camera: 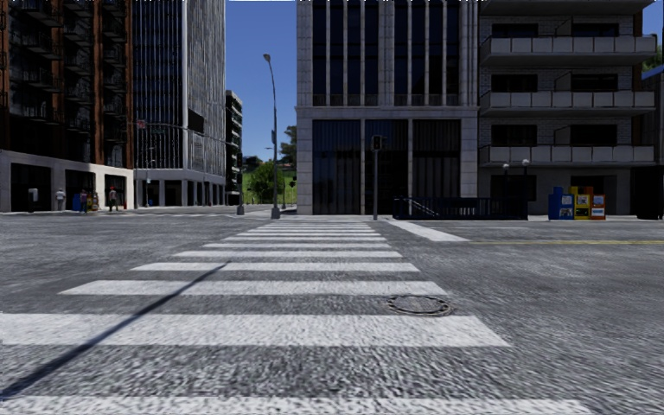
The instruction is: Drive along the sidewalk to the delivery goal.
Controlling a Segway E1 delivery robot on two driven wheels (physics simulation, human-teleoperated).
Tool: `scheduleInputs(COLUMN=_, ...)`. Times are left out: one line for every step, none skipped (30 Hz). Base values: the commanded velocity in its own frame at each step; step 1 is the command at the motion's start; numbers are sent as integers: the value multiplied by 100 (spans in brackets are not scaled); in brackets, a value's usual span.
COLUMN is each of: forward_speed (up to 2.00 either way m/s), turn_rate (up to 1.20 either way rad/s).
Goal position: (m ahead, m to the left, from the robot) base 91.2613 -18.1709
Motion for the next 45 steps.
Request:
scheduleInputs(forward_speed=142, turn_rate=0)
scheduleInputs(forward_speed=142, turn_rate=0)
scheduleInputs(forward_speed=142, turn_rate=0)
scheduleInputs(forward_speed=142, turn_rate=0)
scheduleInputs(forward_speed=142, turn_rate=0)
scheduleInputs(forward_speed=142, turn_rate=0)
scheduleInputs(forward_speed=142, turn_rate=0)
scheduleInputs(forward_speed=142, turn_rate=0)
scheduleInputs(forward_speed=142, turn_rate=0)
scheduleInputs(forward_speed=142, turn_rate=0)
scheduleInputs(forward_speed=142, turn_rate=0)
scheduleInputs(forward_speed=142, turn_rate=0)
scheduleInputs(forward_speed=142, turn_rate=0)
scheduleInputs(forward_speed=142, turn_rate=0)
scheduleInputs(forward_speed=150, turn_rate=0)
scheduleInputs(forward_speed=183, turn_rate=0)
scheduleInputs(forward_speed=183, turn_rate=0)
scheduleInputs(forward_speed=192, turn_rate=0)
scheduleInputs(forward_speed=195, turn_rate=0)
scheduleInputs(forward_speed=196, turn_rate=2)
scheduleInputs(forward_speed=196, turn_rate=10)
scheduleInputs(forward_speed=196, turn_rate=10)
scheduleInputs(forward_speed=196, turn_rate=13)
scheduleInputs(forward_speed=196, turn_rate=14)
scheduleInputs(forward_speed=196, turn_rate=16)
scheduleInputs(forward_speed=196, turn_rate=18)
scheduleInputs(forward_speed=196, turn_rate=18)
scheduleInputs(forward_speed=196, turn_rate=19)
scheduleInputs(forward_speed=196, turn_rate=20)
scheduleInputs(forward_speed=196, turn_rate=20)
scheduleInputs(forward_speed=196, turn_rate=21)
scheduleInputs(forward_speed=196, turn_rate=21)
scheduleInputs(forward_speed=196, turn_rate=21)
scheduleInputs(forward_speed=196, turn_rate=21)
scheduleInputs(forward_speed=196, turn_rate=21)
scheduleInputs(forward_speed=196, turn_rate=21)
scheduleInputs(forward_speed=196, turn_rate=21)
scheduleInputs(forward_speed=196, turn_rate=22)
scheduleInputs(forward_speed=196, turn_rate=22)
scheduleInputs(forward_speed=196, turn_rate=22)
scheduleInputs(forward_speed=196, turn_rate=22)
scheduleInputs(forward_speed=196, turn_rate=22)
scheduleInputs(forward_speed=196, turn_rate=22)
scheduleInputs(forward_speed=196, turn_rate=18)
scheduleInputs(forward_speed=196, turn_rate=4)
